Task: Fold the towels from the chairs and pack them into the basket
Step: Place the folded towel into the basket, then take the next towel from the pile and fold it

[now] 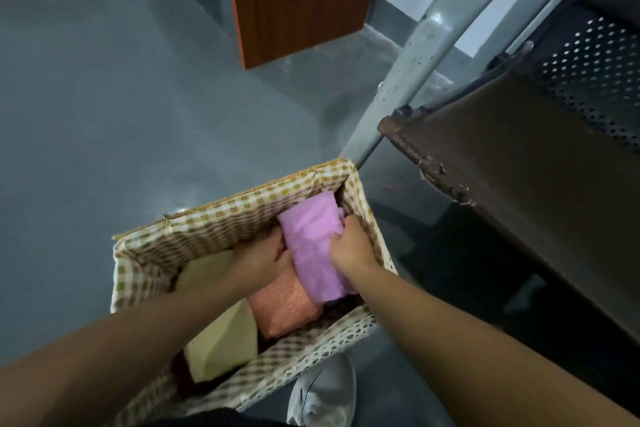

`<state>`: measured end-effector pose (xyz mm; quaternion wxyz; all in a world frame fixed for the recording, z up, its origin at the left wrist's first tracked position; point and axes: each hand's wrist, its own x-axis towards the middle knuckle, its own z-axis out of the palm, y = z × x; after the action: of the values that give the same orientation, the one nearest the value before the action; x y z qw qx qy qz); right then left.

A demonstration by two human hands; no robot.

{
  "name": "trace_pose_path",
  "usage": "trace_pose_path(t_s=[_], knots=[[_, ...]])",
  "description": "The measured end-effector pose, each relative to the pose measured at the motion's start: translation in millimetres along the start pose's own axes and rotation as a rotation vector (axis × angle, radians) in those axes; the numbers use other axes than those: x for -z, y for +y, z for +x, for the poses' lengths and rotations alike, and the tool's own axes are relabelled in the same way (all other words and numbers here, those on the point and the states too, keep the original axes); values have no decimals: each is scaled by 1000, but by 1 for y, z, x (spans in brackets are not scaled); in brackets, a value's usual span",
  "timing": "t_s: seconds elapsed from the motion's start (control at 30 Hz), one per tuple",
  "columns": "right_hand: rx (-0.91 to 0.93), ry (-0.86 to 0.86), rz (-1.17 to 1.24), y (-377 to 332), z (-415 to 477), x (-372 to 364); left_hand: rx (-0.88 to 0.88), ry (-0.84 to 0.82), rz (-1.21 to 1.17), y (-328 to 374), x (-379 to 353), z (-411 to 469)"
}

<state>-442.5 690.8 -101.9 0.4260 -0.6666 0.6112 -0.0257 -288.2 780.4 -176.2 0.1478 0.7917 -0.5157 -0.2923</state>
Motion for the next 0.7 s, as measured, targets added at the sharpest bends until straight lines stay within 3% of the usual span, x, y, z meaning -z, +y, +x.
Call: trace_pose_path(t_s=[0.1, 0.23, 0.33, 0.4, 0.5, 0.57, 0.63, 0.7], knots=[[-30, -36, -8, 6, 12, -8, -79, -142, 106, -20, -19, -4], [-19, -108, -45, 11, 19, -16, -270, -121, 238, -34, -23, -12], [91, -122, -95, 9, 25, -20, -322, -152, 157, -45, -18, -11], [143, -67, -189, 9, 29, -20, -351, -120, 159, -49, -15, -10], [178, -31, -508, 8, 24, -23, -258, -221, 204, -49, -13, -8], [420, 10, -777, 8, 12, -30, -203, -249, 156, -43, -10, -7], [545, -130, -839, 12, 10, -38, -187, -181, 173, -39, -6, -6], [442, -391, -912, 25, 19, -44, -253, -55, 323, -39, -8, -5]])
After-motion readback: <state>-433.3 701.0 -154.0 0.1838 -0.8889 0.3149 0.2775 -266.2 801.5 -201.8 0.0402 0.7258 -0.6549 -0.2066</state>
